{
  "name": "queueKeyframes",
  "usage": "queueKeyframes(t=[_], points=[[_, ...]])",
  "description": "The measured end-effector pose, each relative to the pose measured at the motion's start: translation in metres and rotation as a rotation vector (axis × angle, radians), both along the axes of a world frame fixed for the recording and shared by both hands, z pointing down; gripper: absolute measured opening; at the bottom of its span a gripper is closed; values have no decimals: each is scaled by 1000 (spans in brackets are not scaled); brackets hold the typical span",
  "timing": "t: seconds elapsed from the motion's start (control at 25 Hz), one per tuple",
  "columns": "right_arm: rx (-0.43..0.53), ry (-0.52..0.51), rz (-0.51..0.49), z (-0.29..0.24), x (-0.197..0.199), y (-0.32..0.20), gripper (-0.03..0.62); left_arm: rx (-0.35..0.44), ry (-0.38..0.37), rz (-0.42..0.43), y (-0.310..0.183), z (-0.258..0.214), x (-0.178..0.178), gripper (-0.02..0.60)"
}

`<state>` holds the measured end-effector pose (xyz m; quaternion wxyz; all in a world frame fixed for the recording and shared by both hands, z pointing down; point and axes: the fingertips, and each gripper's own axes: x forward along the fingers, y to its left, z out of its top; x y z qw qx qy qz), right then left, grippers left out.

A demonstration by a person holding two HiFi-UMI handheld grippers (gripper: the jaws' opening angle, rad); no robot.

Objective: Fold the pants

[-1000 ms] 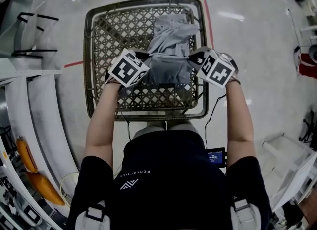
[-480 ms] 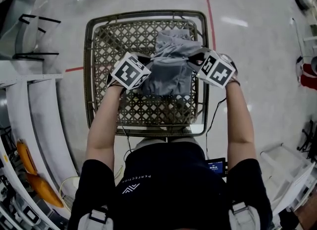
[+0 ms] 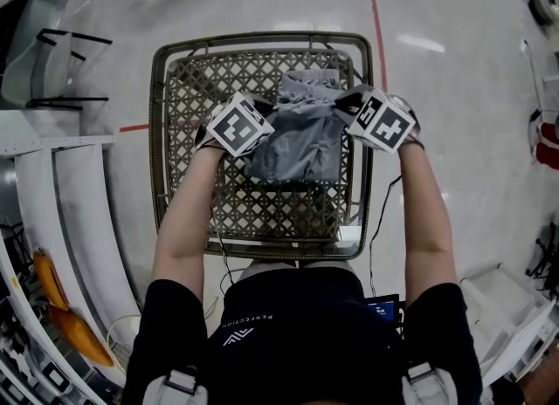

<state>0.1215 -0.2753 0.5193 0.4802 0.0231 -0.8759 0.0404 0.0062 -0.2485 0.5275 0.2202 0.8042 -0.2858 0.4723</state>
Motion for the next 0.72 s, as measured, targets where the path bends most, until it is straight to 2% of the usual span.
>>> queueKeyframes(t=[0.16, 0.44, 0.72], points=[[3, 19, 13, 10, 1, -11, 48, 14, -18, 10, -16, 7, -3, 26], [21, 5, 104, 17, 1, -29, 48, 48, -13, -106, -43, 16, -12, 26], [55, 21, 117, 22, -1, -40, 49, 47, -38, -148, -55, 20, -19, 26]])
